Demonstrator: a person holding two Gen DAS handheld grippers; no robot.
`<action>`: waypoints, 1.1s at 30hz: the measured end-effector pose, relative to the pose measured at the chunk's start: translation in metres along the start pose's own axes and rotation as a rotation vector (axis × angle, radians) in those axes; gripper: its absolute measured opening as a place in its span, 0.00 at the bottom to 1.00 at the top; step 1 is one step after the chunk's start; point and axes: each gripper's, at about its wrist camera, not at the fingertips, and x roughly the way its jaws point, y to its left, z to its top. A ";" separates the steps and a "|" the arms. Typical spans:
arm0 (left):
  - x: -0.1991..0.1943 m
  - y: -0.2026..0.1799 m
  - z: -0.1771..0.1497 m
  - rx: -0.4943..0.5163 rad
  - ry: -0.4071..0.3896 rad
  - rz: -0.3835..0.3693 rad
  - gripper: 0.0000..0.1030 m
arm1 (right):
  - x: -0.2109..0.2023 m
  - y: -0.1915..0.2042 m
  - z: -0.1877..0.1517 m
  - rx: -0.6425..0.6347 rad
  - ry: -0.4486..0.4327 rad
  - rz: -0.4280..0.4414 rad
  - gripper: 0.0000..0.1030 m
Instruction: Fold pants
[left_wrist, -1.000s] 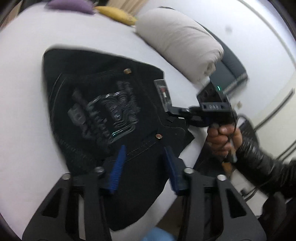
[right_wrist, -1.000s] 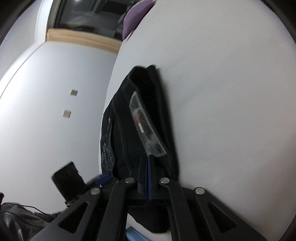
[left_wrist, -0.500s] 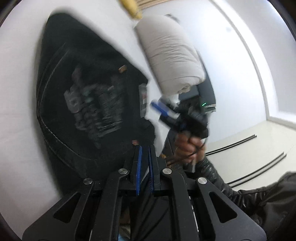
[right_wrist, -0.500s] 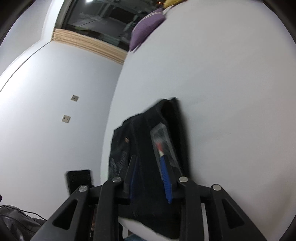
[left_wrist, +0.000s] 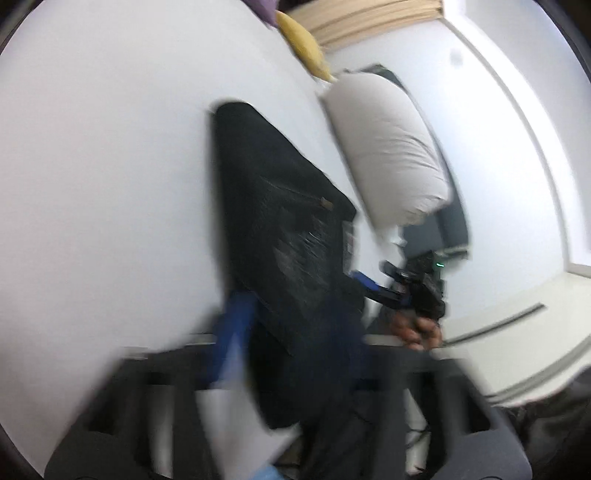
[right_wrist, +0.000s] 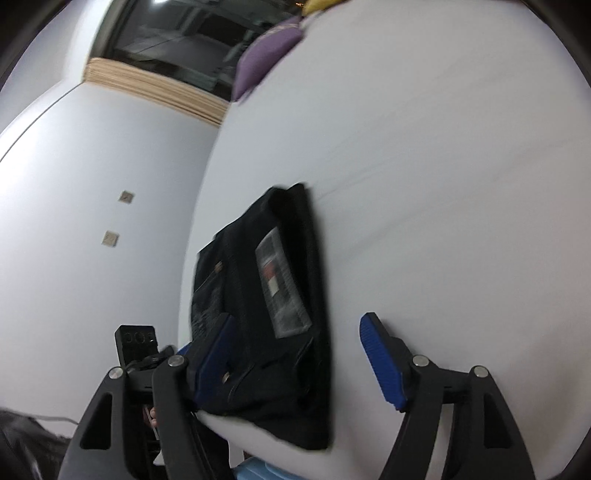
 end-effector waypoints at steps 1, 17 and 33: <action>0.010 0.000 0.007 0.000 0.004 0.001 0.69 | 0.007 -0.001 0.006 0.003 0.013 0.003 0.71; 0.108 -0.023 0.056 0.047 0.155 0.115 0.25 | 0.079 0.070 0.041 -0.119 0.144 -0.041 0.19; 0.127 0.071 0.223 0.100 0.013 0.246 0.25 | 0.218 0.114 0.187 -0.088 0.109 0.043 0.18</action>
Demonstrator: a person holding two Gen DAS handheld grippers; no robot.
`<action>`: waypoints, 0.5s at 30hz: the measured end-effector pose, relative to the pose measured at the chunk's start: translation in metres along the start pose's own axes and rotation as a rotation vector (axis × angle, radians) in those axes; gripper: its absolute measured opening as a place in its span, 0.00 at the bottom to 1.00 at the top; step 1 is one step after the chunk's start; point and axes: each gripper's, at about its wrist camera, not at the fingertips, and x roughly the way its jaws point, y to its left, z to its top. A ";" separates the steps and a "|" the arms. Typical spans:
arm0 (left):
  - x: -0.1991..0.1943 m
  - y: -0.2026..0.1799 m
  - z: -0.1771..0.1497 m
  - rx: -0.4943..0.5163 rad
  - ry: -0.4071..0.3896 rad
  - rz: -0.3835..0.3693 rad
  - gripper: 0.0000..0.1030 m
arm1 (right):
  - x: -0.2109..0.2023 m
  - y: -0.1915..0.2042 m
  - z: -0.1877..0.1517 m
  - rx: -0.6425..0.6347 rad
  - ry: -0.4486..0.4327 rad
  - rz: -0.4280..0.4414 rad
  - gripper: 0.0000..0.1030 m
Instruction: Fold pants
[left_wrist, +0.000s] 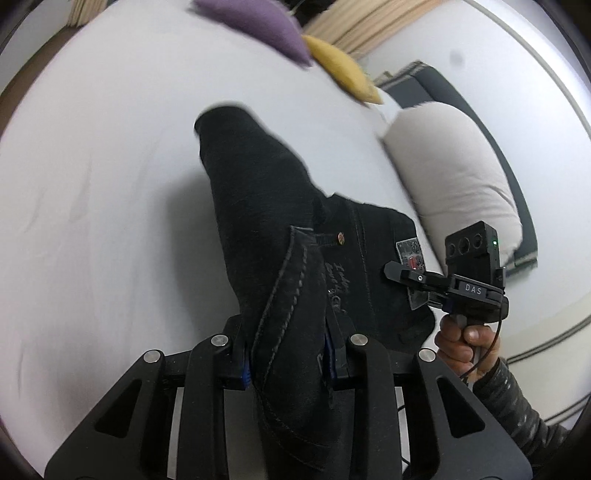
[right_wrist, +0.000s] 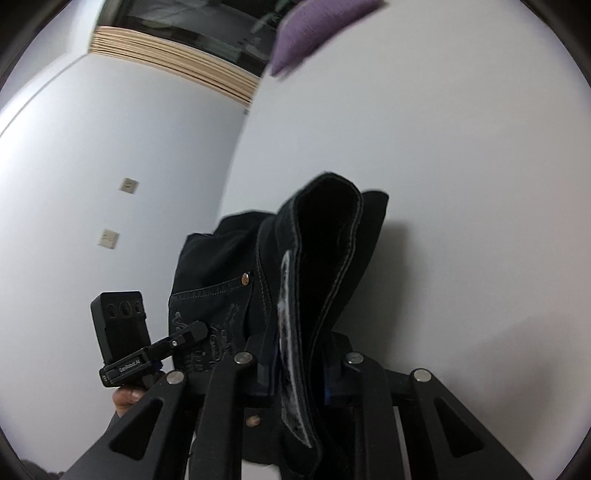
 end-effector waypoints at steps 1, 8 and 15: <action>0.003 0.014 0.005 -0.014 0.008 0.001 0.25 | 0.005 -0.004 0.002 0.006 0.004 -0.002 0.19; 0.028 0.056 -0.003 -0.042 -0.027 -0.059 0.34 | 0.015 -0.039 -0.004 0.028 -0.024 0.078 0.28; -0.038 -0.012 -0.039 0.117 -0.219 0.259 0.69 | -0.039 -0.038 -0.026 0.068 -0.161 -0.035 0.61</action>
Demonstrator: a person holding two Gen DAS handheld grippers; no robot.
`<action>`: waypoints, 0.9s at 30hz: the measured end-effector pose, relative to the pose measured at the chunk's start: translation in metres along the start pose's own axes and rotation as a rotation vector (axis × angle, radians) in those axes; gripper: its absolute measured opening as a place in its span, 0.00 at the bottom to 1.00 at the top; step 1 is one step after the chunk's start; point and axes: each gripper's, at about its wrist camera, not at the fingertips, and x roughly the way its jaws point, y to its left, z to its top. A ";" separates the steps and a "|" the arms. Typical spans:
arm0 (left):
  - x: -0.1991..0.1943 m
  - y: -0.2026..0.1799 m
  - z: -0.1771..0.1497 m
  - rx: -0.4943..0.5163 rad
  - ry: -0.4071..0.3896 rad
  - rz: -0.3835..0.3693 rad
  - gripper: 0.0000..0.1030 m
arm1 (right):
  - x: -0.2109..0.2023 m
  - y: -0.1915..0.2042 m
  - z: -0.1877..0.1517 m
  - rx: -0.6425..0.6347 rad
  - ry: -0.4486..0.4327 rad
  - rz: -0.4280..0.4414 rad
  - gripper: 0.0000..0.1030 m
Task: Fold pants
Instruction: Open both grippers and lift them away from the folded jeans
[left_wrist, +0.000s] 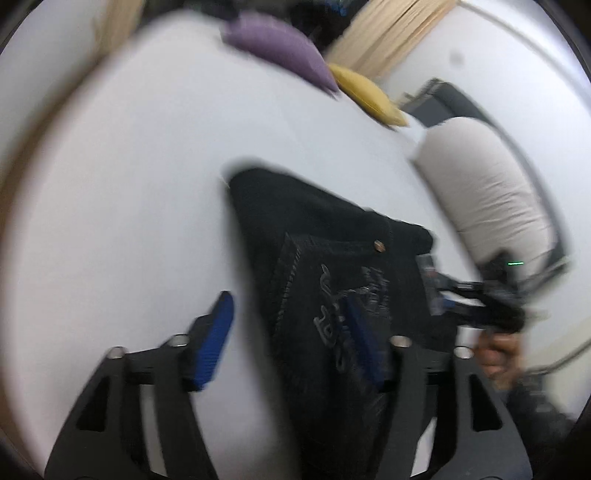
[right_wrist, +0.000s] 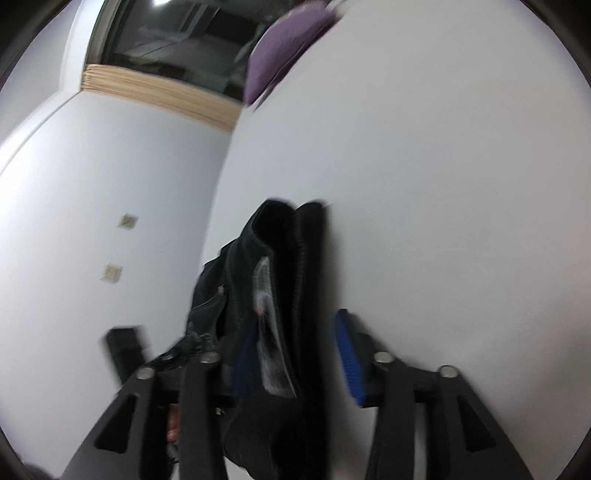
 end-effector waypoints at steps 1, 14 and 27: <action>-0.019 -0.009 -0.002 0.046 -0.066 0.079 0.75 | -0.009 0.010 -0.006 -0.023 -0.033 -0.047 0.72; -0.254 -0.153 -0.056 0.309 -0.658 0.429 1.00 | -0.182 0.225 -0.132 -0.545 -0.607 -0.380 1.00; -0.338 -0.209 -0.107 0.239 -0.618 0.382 1.00 | -0.293 0.329 -0.224 -0.674 -0.854 -0.414 1.00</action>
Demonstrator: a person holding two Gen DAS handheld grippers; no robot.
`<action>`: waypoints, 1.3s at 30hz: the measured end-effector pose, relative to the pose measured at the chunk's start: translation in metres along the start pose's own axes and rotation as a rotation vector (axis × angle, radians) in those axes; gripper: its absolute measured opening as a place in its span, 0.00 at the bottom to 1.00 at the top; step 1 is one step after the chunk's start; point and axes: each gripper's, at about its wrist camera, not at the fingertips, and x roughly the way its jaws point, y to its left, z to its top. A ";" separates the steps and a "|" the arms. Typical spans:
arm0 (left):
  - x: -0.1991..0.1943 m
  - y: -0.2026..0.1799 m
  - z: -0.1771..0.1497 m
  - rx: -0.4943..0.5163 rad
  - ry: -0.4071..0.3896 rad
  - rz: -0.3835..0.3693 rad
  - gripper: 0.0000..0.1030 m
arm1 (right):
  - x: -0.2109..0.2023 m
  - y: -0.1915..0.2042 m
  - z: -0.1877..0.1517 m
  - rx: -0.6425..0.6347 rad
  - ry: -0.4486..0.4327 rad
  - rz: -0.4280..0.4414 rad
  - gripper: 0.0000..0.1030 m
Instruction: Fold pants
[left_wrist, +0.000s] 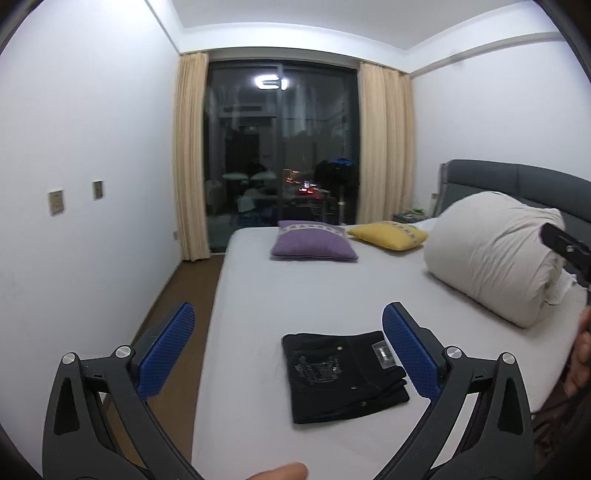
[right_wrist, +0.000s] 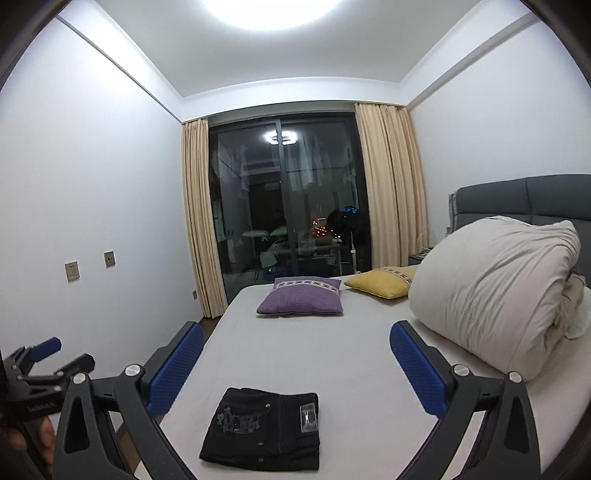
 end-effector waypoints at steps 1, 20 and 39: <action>-0.001 -0.002 -0.003 -0.001 0.017 0.040 1.00 | -0.003 0.001 -0.001 0.013 0.007 0.011 1.00; 0.050 -0.016 -0.081 -0.034 0.398 0.097 1.00 | 0.050 0.019 -0.077 0.018 0.423 -0.094 1.00; 0.079 -0.010 -0.095 -0.061 0.476 0.070 1.00 | 0.063 0.022 -0.101 -0.004 0.518 -0.092 1.00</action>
